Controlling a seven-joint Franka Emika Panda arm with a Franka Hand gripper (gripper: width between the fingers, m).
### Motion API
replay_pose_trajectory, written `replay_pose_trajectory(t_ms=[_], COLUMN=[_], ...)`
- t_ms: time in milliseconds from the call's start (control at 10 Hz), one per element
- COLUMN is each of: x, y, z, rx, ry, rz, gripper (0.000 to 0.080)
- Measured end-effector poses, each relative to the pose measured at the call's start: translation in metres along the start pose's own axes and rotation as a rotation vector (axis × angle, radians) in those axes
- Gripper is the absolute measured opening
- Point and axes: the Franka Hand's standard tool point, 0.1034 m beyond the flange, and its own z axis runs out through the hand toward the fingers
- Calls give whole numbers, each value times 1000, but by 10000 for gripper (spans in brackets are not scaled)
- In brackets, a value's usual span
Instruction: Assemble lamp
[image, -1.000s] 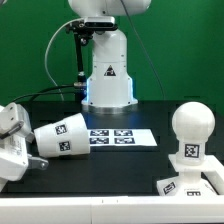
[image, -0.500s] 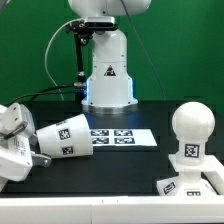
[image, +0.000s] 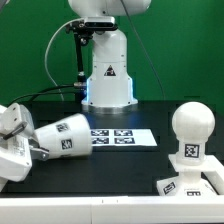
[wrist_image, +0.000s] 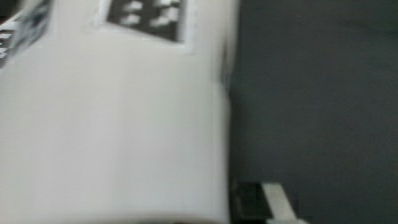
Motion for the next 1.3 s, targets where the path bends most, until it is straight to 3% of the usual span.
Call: replay_pose_trajectory(t_ms=[200,300,700,800,1100,1300], x=[0,-8,-95,-102,-98,-109], y=[0,-5,-48,-56,-69,-81], z=[0,-2,-16,-17,-19,-20], rx=[0,-3,-18,-18,17,38], ry=[0,8,107,167,366,476], rz=[-1,-8,-58,-87,-123,-134], gripper=[46,46,46,47,47,47])
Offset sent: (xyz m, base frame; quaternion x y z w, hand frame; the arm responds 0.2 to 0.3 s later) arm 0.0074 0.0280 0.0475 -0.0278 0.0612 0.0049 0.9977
